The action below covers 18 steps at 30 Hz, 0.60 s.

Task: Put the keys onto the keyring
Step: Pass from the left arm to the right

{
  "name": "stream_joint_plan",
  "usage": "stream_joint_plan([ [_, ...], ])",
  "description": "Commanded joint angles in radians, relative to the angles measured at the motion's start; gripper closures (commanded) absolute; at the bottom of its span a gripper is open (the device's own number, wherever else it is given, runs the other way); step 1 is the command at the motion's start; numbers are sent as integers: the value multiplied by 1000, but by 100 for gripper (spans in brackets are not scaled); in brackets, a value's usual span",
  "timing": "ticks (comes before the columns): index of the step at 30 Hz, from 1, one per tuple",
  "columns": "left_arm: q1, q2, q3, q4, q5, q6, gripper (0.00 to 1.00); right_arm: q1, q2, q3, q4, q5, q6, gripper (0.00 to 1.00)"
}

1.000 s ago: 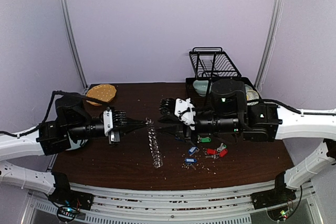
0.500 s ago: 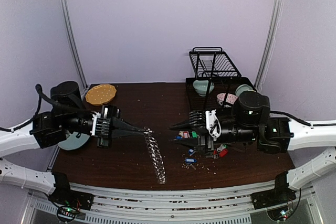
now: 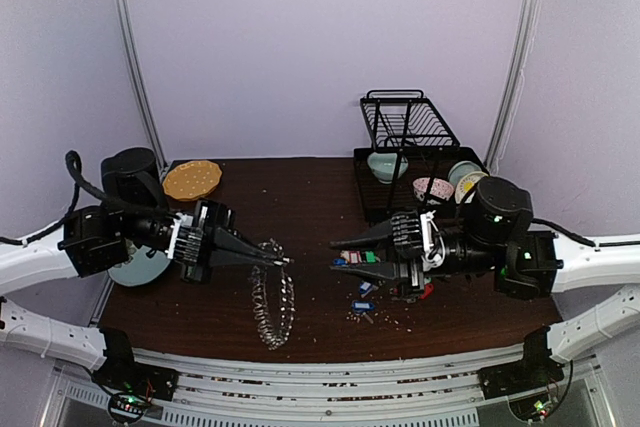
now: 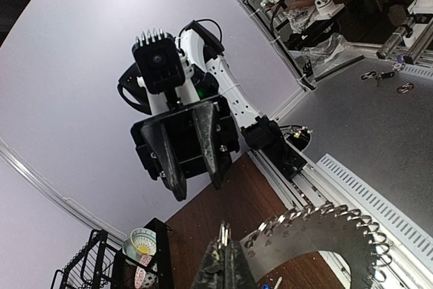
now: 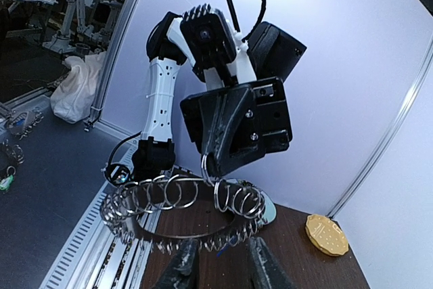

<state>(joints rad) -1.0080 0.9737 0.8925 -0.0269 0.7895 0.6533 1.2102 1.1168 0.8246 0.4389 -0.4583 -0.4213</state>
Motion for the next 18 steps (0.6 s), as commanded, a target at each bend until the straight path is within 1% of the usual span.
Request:
stream_joint_plan([
  [1,2,-12,9,65,-42,-4,100,9,39,43,65,-29,-12,75],
  [4,2,-23,-5,76,-91,-2,100,15,87,97,11,-27,-25,74],
  [8,2,-25,-12,54,-142,10,100,17,133,137,6,49,-31,70],
  [14,2,-40,-27,35,-216,21,100,19,195,223,-55,122,-33,78],
  [18,2,-50,-45,49,-246,20,100,24,227,246,-73,120,-55,78],
])
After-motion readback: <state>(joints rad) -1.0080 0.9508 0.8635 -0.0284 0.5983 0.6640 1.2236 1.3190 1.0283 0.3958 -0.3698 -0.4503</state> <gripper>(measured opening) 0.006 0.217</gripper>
